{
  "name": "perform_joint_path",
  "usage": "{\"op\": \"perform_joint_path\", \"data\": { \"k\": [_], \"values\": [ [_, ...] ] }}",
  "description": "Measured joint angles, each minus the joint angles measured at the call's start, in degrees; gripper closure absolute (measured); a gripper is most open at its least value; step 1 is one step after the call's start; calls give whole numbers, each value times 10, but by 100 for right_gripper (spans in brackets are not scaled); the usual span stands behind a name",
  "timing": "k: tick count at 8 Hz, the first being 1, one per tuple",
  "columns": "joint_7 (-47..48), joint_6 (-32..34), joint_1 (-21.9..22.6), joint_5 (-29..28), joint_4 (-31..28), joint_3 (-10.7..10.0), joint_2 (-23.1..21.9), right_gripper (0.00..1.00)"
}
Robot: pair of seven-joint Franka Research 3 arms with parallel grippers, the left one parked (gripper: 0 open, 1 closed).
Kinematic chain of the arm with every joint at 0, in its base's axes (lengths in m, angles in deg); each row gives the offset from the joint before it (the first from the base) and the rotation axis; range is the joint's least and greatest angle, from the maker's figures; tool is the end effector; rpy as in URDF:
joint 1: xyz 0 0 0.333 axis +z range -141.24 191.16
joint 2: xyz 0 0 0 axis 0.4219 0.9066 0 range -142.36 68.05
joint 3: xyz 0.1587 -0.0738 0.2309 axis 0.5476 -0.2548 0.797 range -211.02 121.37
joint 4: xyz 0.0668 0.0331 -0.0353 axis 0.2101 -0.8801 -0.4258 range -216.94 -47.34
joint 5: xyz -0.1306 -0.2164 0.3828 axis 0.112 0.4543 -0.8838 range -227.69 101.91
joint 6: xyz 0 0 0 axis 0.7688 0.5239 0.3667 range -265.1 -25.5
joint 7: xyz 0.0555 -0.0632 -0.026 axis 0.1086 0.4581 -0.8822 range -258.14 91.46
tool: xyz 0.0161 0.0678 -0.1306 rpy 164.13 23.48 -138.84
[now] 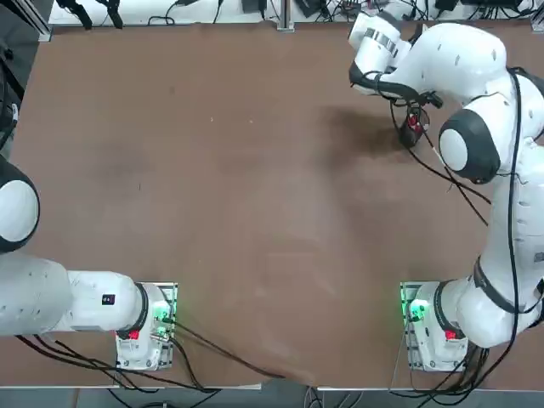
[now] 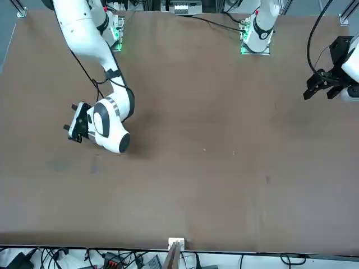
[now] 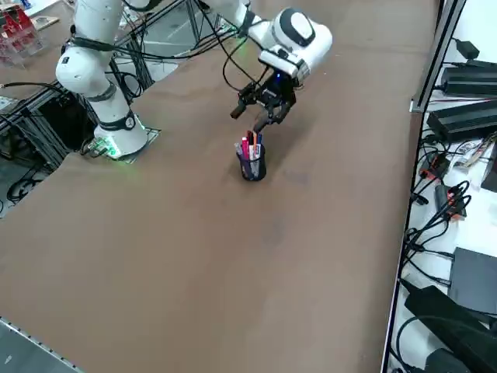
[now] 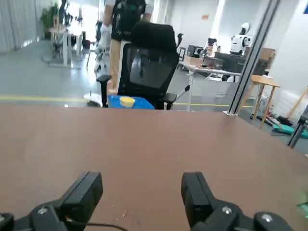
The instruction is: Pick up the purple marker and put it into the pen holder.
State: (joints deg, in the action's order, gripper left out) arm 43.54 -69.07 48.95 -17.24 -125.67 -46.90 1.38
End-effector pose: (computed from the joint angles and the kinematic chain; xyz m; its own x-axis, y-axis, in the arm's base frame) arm 0.6249 0.1230 0.2157 0.0846 -0.3794 0.9214 -0.9308 0.2999 0.2090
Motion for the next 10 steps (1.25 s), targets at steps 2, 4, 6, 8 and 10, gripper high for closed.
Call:
{"op": "perform_joint_path", "data": {
  "k": [2, 4, 6, 8, 10],
  "values": [
    [-162, -20, -17, -60, 6, -3, -56, 0],
    [-334, -52, -57, -130, 6, -5, -105, 0],
    [-506, -69, -95, -217, 12, -8, -132, 0],
    [-662, -61, -135, -324, 51, -10, -150, 0],
    [-809, -40, -193, -425, 78, -11, -174, 0]
  ]
}}
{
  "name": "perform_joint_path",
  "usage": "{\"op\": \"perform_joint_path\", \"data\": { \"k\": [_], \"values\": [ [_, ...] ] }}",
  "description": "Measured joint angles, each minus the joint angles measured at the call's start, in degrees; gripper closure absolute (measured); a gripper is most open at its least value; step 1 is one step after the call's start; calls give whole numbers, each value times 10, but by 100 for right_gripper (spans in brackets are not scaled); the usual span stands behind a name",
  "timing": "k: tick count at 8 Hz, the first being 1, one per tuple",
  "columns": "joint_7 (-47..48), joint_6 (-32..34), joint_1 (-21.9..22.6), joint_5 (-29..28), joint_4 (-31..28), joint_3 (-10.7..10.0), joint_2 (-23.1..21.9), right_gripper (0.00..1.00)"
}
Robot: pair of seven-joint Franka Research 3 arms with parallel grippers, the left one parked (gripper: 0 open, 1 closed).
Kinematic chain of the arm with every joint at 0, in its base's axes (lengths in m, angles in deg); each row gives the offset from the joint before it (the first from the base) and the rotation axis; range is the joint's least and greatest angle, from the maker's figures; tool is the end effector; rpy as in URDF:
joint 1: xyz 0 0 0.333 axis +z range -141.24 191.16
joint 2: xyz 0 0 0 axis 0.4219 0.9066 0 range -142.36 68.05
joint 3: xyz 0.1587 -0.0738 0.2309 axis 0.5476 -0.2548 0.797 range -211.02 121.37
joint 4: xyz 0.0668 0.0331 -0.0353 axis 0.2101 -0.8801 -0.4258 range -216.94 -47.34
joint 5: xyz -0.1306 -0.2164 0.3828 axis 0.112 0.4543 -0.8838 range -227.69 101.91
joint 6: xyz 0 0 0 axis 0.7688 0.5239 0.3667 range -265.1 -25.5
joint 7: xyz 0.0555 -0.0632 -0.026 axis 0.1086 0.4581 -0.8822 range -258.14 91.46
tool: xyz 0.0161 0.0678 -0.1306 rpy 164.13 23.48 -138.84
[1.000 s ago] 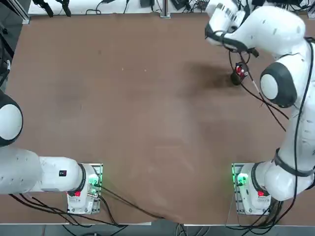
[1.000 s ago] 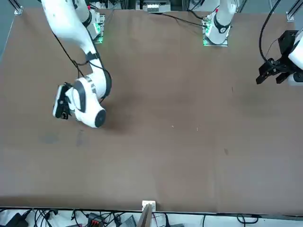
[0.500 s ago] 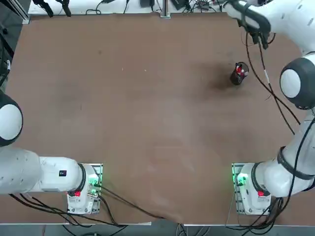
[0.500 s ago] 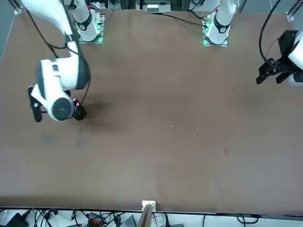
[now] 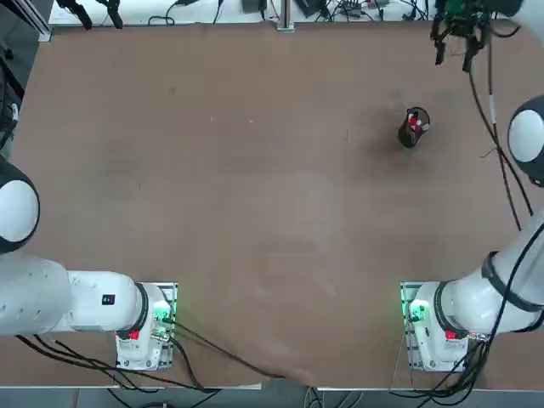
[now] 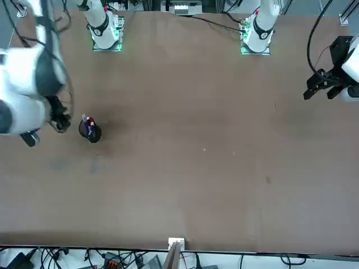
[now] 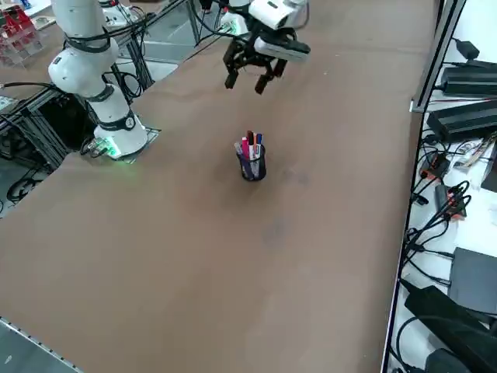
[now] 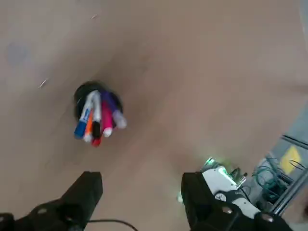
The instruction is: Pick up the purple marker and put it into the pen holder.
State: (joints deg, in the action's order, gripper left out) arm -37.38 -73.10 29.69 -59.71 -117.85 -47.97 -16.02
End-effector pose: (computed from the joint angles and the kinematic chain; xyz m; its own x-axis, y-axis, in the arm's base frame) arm 0.6554 0.0131 0.4188 0.6559 -0.7139 -0.2452 -0.6216 -0.6952 0.3610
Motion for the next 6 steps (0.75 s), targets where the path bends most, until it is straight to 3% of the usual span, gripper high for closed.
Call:
{"op": "perform_joint_path", "data": {
  "k": [3, 5, 6],
  "values": [
    [-252, -22, -61, -75, -7, 1, -58, 0],
    [-457, -120, -69, -71, -94, 8, -139, 0],
    [-524, -163, -70, -52, -146, 23, -185, 0]
  ]
}}
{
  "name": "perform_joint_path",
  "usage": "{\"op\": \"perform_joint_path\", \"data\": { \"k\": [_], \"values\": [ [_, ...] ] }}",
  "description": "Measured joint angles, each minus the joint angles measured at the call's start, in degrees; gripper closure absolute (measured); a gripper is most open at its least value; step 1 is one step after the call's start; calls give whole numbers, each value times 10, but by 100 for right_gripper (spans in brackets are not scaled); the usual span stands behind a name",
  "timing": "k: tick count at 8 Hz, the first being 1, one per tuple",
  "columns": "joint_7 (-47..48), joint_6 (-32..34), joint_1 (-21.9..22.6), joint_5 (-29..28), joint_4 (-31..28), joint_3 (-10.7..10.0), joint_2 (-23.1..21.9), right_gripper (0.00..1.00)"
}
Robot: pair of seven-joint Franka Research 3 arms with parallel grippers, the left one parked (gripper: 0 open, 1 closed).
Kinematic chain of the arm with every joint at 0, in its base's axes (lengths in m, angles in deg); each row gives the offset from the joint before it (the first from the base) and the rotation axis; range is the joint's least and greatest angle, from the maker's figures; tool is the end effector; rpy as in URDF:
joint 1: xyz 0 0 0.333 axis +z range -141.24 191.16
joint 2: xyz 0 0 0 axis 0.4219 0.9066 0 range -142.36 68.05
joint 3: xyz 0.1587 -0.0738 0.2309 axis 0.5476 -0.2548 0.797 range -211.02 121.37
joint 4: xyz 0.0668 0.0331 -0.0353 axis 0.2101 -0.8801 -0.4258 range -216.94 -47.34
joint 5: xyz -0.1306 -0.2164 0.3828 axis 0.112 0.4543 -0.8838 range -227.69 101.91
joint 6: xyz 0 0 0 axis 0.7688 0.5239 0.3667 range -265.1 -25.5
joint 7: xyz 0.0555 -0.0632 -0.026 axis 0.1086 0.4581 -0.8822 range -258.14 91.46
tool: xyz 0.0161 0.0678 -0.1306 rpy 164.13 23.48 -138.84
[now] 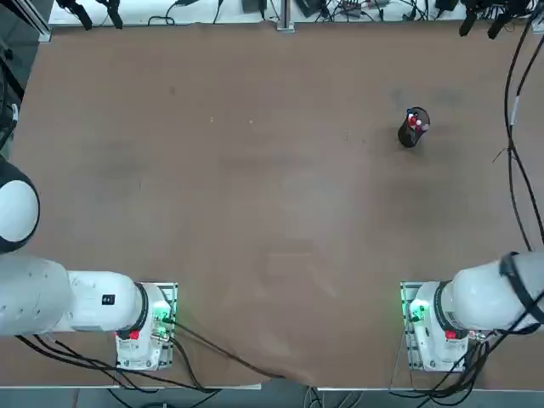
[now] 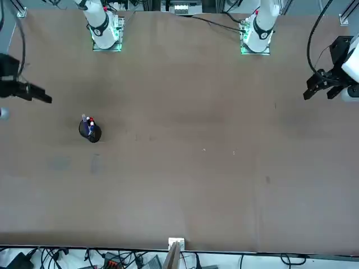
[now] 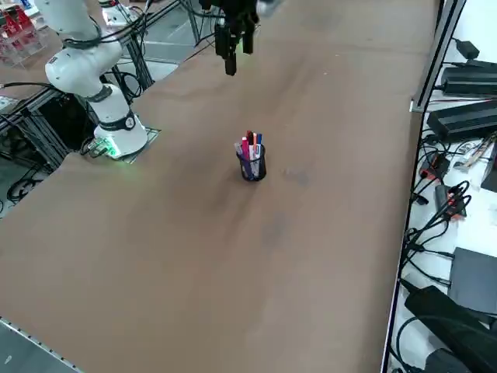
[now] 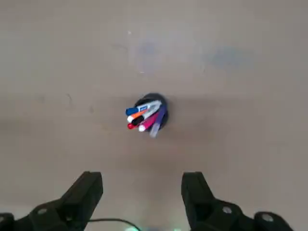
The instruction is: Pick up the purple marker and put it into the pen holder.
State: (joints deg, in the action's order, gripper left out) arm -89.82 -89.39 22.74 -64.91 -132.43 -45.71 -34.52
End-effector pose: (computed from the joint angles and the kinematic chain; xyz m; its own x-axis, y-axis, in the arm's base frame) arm 0.6253 -0.0283 0.5105 0.9943 0.0596 -0.0885 0.0558 -0.9974 -0.0447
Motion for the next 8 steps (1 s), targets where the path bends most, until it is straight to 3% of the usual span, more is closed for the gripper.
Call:
{"op": "perform_joint_path", "data": {
  "k": [2, 3, 8],
  "values": [
    [12, -52, 0, 34, -77, 40, -71, 0],
    [24, -58, 0, 36, -94, 48, -89, 0],
    [11, -52, 1, 28, -102, 20, -96, 0]
  ]
}}
